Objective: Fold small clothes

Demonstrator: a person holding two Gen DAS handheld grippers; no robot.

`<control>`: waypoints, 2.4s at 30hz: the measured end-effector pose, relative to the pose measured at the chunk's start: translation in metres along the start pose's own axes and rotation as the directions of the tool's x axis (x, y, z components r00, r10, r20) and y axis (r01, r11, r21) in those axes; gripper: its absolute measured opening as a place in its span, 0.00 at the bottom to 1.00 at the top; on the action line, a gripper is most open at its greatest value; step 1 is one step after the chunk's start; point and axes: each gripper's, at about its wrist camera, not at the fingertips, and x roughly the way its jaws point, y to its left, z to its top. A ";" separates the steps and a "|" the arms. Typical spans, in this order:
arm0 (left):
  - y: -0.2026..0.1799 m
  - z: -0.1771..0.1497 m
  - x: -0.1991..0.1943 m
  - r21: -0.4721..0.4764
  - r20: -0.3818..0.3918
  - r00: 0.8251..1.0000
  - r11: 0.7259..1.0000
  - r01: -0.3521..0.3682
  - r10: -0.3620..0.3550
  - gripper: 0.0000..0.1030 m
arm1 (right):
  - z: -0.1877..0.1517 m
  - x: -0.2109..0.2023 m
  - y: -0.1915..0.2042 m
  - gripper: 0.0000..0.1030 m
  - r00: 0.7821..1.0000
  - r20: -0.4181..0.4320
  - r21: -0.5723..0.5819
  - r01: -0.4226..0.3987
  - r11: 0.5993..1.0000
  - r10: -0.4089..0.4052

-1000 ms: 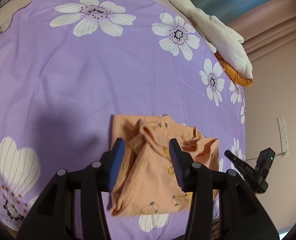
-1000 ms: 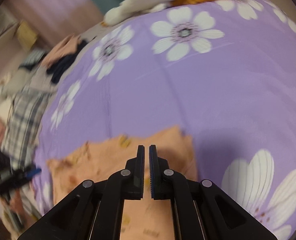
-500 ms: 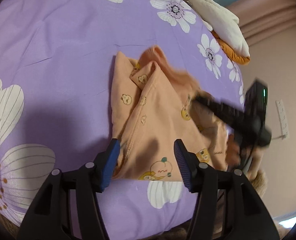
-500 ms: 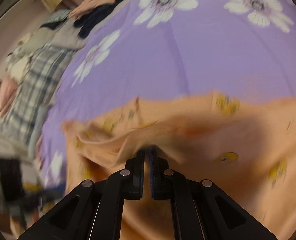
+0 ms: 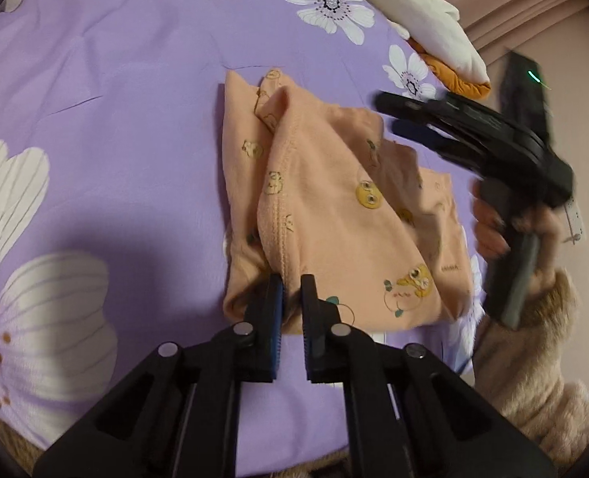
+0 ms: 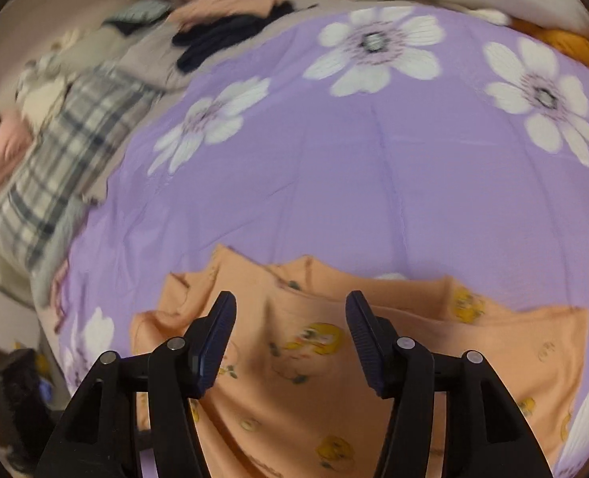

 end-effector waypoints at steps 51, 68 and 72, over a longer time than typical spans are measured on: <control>0.002 -0.011 0.011 0.036 -0.058 0.984 0.985 -0.169 0.171 0.14 | -0.208 -0.124 -0.125 0.10 0.955 0.037 0.507 0.235 0.829 -0.293; -0.013 0.023 0.010 0.047 0.034 0.994 0.994 -0.102 0.100 0.53 | -0.235 -0.134 -0.125 0.52 0.987 0.066 0.573 0.081 0.816 -0.144; -0.007 0.029 0.020 0.020 0.008 0.996 0.995 -0.093 0.093 0.53 | -0.229 -0.122 -0.134 0.52 0.988 0.140 0.605 -0.029 0.796 -0.071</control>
